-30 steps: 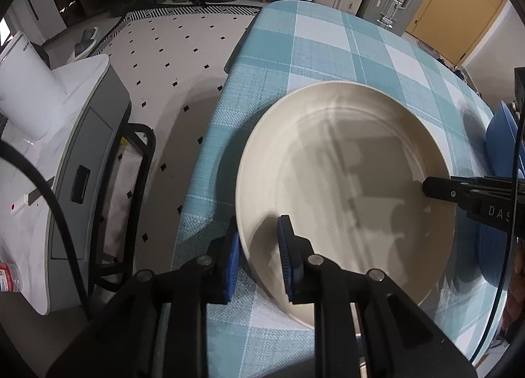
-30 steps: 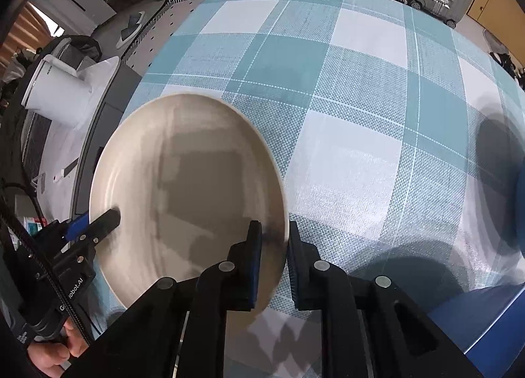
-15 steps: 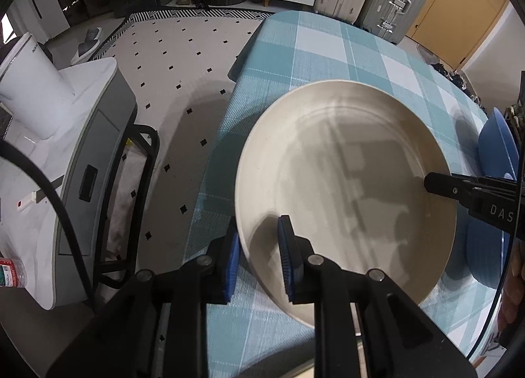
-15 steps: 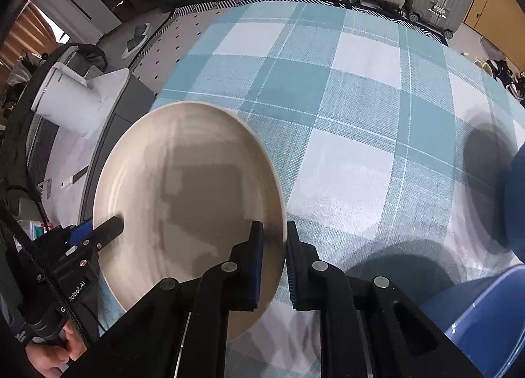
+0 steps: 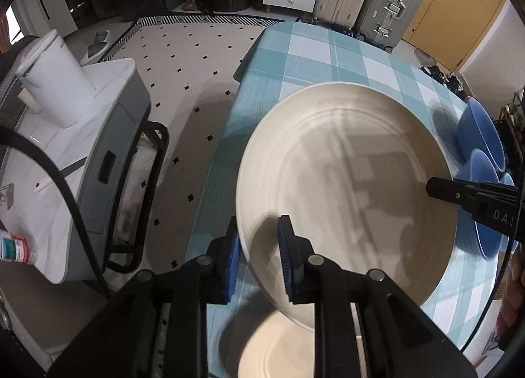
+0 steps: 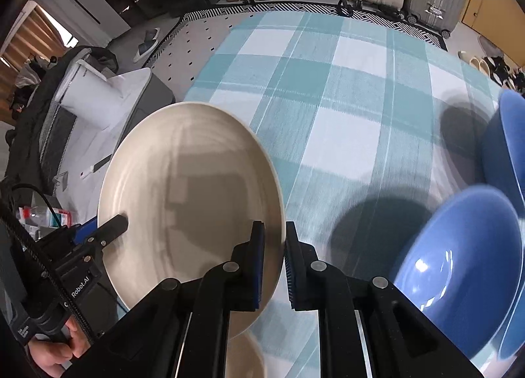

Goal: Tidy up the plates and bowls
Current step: 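Carry the held cream plate with both grippers over the plate stack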

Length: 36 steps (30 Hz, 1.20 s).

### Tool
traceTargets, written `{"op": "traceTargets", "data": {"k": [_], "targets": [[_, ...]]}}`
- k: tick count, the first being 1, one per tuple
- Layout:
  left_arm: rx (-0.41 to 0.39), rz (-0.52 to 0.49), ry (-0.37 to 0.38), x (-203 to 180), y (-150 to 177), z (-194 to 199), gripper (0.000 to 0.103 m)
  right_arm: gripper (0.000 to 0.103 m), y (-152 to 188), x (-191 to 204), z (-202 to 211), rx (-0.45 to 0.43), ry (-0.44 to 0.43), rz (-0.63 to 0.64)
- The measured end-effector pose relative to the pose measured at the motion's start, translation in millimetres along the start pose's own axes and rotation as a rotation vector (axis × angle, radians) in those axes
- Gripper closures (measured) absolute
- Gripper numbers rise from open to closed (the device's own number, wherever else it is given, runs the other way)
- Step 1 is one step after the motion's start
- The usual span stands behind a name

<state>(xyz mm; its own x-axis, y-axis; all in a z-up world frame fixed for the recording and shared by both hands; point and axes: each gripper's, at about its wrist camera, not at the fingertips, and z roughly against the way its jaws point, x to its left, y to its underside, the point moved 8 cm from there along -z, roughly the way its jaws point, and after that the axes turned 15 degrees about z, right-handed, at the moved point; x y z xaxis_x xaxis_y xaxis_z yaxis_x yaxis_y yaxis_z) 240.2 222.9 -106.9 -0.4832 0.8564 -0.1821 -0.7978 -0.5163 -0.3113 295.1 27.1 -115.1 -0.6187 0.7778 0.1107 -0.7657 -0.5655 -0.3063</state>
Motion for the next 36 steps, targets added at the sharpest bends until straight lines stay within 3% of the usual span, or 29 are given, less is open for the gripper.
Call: {"op": "traceTargets", "data": {"k": [15,24,36], "targets": [[-0.019,0.064,0.008,26,79,44,0.083,0.092,81,50,41,-0.049,-0.013,-0.002],[-0.029,0.046,-0.068,38,109,35,0.083,0.092,121,67,21,-0.045,0.019,0.019],[-0.023,0.012,-0.074,49,140,19,0.082,0.092,148,74,1,-0.073,0.074,0.029]]}}
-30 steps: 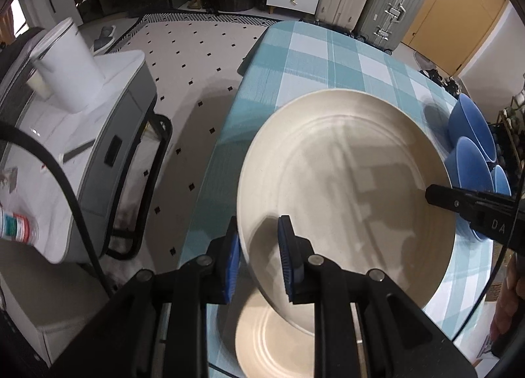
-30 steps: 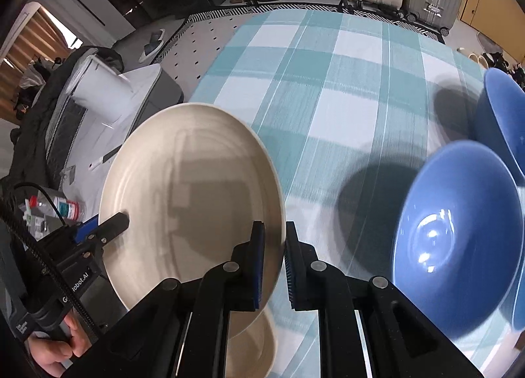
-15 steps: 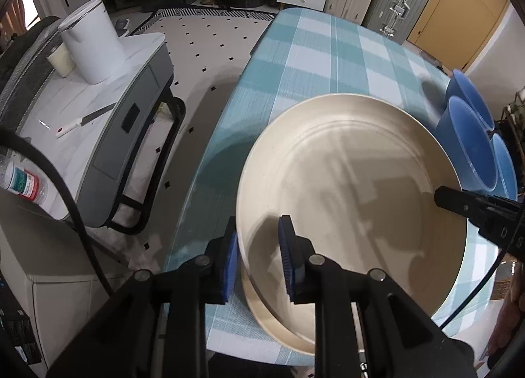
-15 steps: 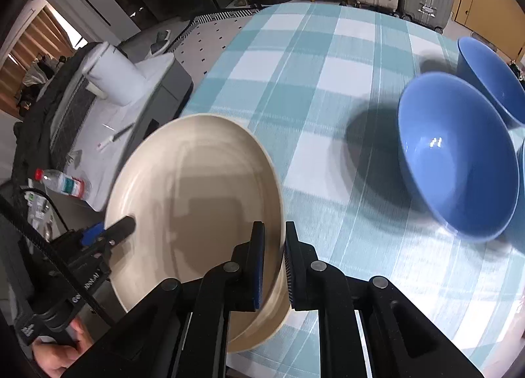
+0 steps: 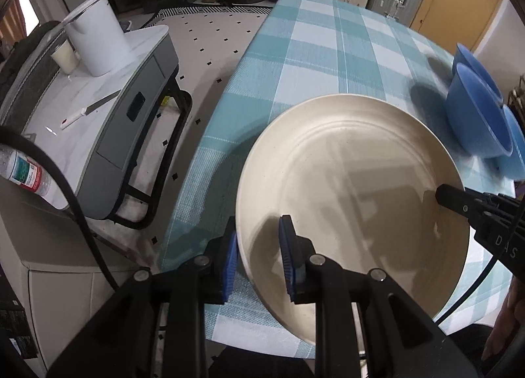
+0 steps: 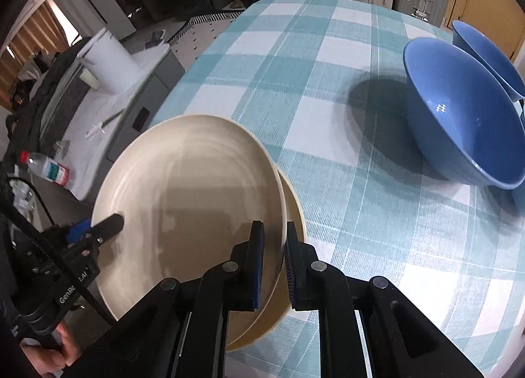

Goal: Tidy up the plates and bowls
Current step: 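Carry the held cream plate with both grippers over the plate stack, then lower the plate onto the stack and open both grippers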

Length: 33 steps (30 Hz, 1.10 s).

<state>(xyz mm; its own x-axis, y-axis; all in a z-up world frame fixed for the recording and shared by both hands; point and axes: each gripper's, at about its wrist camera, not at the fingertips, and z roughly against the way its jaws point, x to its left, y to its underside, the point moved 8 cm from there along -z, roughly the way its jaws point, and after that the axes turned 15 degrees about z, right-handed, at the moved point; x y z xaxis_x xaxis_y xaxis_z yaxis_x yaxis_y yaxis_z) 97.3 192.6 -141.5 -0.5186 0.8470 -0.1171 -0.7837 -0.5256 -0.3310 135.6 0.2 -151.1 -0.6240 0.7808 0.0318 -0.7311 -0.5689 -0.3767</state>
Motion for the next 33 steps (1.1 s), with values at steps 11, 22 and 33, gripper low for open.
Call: {"op": "traceTargets", "data": {"k": [11,22,33], "targets": [[0.006,0.004,0.025,-2,10,-8,0.082,0.092,10,0,-1,-0.018,0.046,0.058],[-0.012,-0.042,-0.014,-6,17,-10,0.081,0.089,22,12,4,-0.021,0.245,0.234],[-0.014,-0.028,-0.010,-2,18,-10,0.080,0.084,33,15,-9,-0.037,0.250,0.290]]}}
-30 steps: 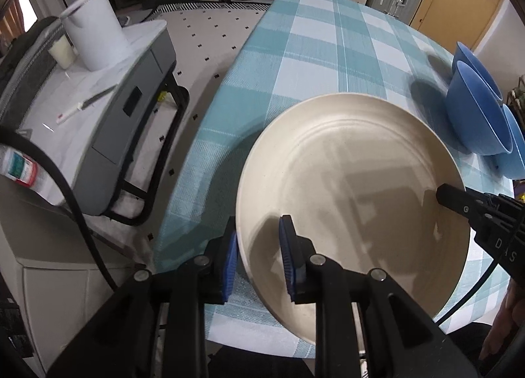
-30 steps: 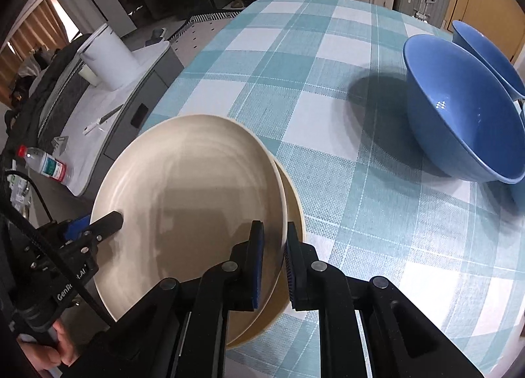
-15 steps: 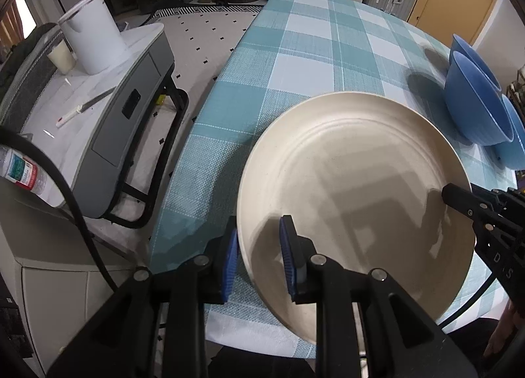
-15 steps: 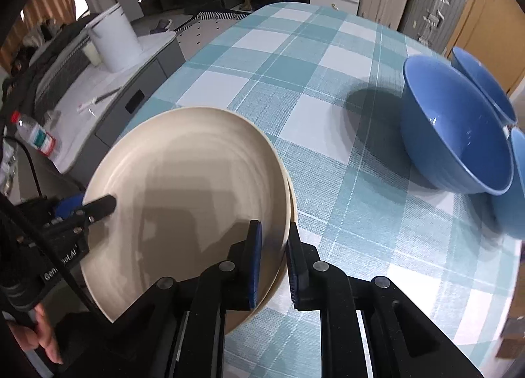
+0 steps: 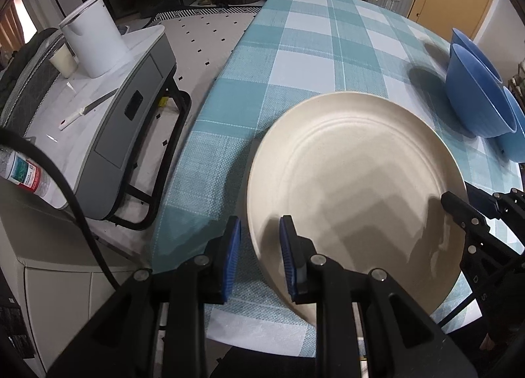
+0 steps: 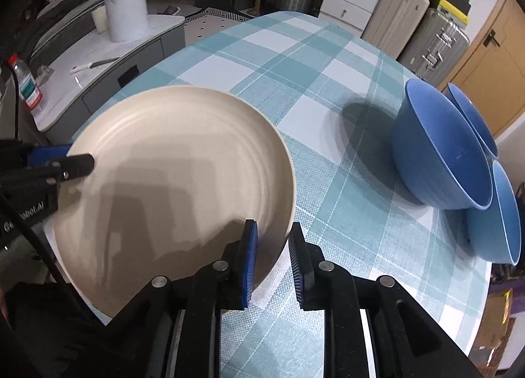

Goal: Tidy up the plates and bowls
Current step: 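Lower the plate onto the stack and open both grippers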

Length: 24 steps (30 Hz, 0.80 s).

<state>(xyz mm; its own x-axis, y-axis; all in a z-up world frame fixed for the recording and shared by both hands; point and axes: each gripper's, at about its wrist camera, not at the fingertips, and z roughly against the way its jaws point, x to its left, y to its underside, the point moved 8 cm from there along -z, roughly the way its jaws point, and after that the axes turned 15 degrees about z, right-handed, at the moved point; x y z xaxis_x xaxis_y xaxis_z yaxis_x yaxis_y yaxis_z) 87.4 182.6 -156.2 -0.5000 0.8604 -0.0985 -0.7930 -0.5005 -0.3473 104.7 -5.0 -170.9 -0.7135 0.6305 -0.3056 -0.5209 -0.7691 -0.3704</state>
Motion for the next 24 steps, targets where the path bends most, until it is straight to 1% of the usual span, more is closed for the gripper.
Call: {"op": "traceTargets", "data": {"k": [2,6,8,10,11,12,13,15,16,17,18,19,21,24], "targets": [[0.001,0.010,0.013,1,-1,1,0.080,0.084,1,-1,-2,-0.006,-0.025,-0.022],[0.004,0.013,0.018,3,-2,1,0.080,0.083,1,0,-2,-0.022,-0.025,-0.012],[0.008,0.022,0.024,4,-2,2,0.080,0.083,1,-1,-2,-0.021,-0.044,-0.022],[0.012,0.026,0.036,4,-1,3,0.079,0.079,2,-3,-3,-0.012,-0.092,-0.061],[0.013,0.025,0.036,5,-1,3,0.079,0.077,4,-5,-3,-0.007,-0.132,-0.105],[0.012,0.025,0.034,6,-1,4,0.079,0.074,5,-8,-2,-0.009,-0.148,-0.141],[0.013,0.027,0.036,7,-1,4,0.079,0.072,6,-11,0,-0.013,-0.138,-0.155],[0.017,0.036,0.044,8,-1,4,0.079,0.062,6,-16,4,-0.027,-0.118,-0.158],[0.020,0.045,0.054,10,-3,5,0.079,0.060,5,-18,7,-0.042,-0.115,-0.157],[0.025,0.052,0.061,11,-3,4,0.079,0.054,4,-20,9,-0.057,-0.114,-0.161],[0.037,0.056,0.065,11,-3,3,0.076,0.052,5,-21,11,-0.065,-0.117,-0.169],[0.058,0.057,0.071,11,-2,-1,0.074,0.051,5,-20,11,-0.073,-0.143,-0.189],[0.056,0.055,0.077,11,-2,-2,0.070,0.051,7,-19,9,-0.069,-0.185,-0.219],[0.048,0.031,0.078,6,1,-2,0.070,0.051,11,-15,2,-0.062,-0.249,-0.274]]}}
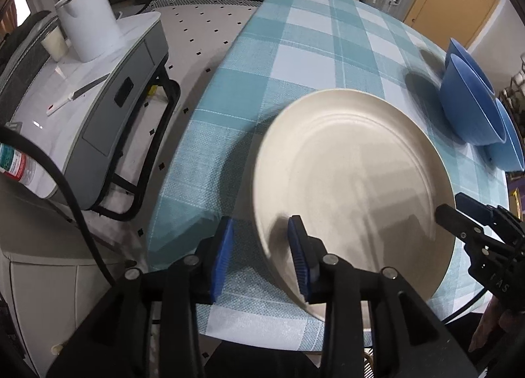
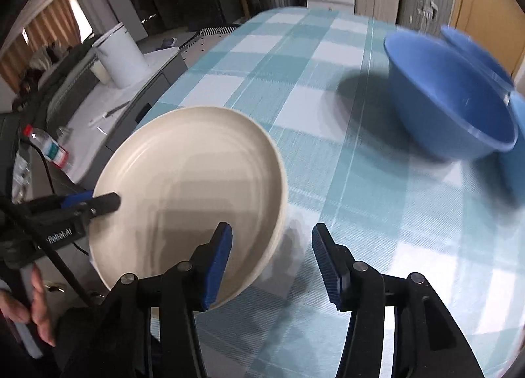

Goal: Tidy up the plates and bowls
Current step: 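Lower the plate onto the stack and open both grippers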

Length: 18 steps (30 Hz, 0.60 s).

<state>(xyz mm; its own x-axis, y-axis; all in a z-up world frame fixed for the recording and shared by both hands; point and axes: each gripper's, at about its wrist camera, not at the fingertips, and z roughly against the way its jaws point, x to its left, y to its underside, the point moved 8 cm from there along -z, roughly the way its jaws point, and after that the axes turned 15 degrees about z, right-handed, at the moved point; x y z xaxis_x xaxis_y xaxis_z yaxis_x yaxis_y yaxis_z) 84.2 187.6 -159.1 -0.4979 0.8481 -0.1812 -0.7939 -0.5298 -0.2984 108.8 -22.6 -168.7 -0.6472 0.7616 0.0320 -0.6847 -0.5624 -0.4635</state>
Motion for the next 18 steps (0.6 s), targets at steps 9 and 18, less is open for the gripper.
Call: {"op": "traceTargets", "data": {"k": [9,18], "targets": [[0.023,0.003,0.040,-6,3,-5,0.070,0.051,4,2,-12,-0.009,-0.089,-0.079],[0.044,0.022,0.088,-11,6,-7,0.064,0.056,4,9,-22,-0.013,-0.151,-0.138]]}}
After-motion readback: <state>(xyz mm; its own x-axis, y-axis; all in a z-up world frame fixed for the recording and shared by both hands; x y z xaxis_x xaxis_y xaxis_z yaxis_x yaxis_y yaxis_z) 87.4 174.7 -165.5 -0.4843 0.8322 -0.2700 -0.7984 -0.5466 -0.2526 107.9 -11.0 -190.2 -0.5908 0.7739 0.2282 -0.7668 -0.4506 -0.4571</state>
